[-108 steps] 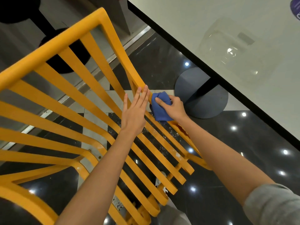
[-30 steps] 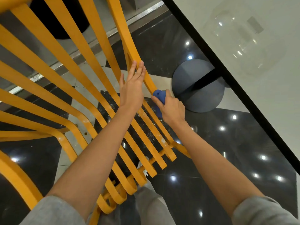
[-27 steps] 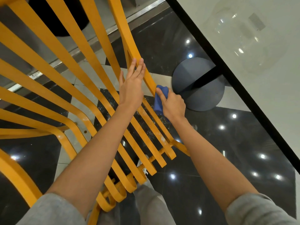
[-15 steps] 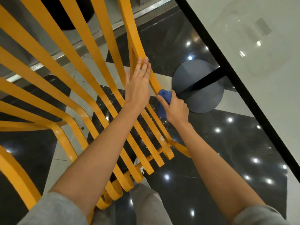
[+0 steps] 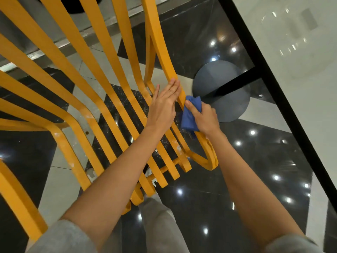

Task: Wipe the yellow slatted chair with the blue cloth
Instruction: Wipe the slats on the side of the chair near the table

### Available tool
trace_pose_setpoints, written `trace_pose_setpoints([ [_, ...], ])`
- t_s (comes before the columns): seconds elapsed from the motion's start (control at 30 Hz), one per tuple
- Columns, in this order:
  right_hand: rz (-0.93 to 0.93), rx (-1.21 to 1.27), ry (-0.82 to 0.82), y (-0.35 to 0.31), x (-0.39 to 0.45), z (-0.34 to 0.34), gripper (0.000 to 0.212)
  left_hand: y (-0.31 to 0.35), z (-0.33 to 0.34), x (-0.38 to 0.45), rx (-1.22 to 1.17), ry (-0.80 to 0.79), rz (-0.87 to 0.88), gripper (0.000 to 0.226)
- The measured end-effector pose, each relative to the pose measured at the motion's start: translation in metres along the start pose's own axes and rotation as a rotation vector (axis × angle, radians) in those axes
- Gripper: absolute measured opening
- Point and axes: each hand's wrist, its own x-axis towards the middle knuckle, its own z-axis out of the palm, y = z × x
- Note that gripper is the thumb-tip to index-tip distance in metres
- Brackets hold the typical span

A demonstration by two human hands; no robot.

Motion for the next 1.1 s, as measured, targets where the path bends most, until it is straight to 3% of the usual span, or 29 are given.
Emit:
trace_pose_setpoints([
  [0.1,0.015,0.087,-0.064,-0.006,0.013,-0.003,0.050,0.001,-0.002,0.001,0.017,0.007,-0.009,0.051],
  [0.23,0.015,0.285,-0.261,0.025,-0.019,-0.017,0.025,0.003,-0.002,0.002,0.001,0.004,-0.024,0.050],
  [0.3,0.009,0.292,-0.214,0.033,-0.028,-0.016,0.021,0.004,-0.003,0.004,-0.013,0.012,-0.039,0.047],
  [0.43,0.029,0.145,-0.017,0.005,-0.003,-0.003,0.053,0.005,-0.005,0.005,-0.016,-0.001,-0.048,0.050],
  [0.6,0.033,0.174,-0.010,0.011,-0.014,0.005,0.055,0.002,-0.005,0.003,-0.009,0.001,-0.044,0.051],
  [0.8,0.161,-0.052,0.055,-0.006,0.002,0.008,0.061,0.005,-0.002,0.004,-0.012,0.000,-0.074,0.049],
  [0.93,0.179,0.192,-0.119,-0.025,0.021,0.002,0.054,0.000,0.001,0.003,-0.021,-0.016,-0.066,0.052],
  [1.0,0.147,0.331,-0.283,-0.014,0.007,-0.010,0.036,-0.001,0.001,0.002,0.000,-0.019,-0.060,0.050],
  [1.03,0.105,0.352,-0.346,-0.003,-0.001,-0.016,0.026,-0.001,0.001,0.002,0.008,-0.021,-0.066,0.049],
  [1.1,-0.017,0.259,-0.384,0.016,-0.015,-0.021,0.033,0.001,0.000,0.002,0.016,-0.017,-0.087,0.048],
])
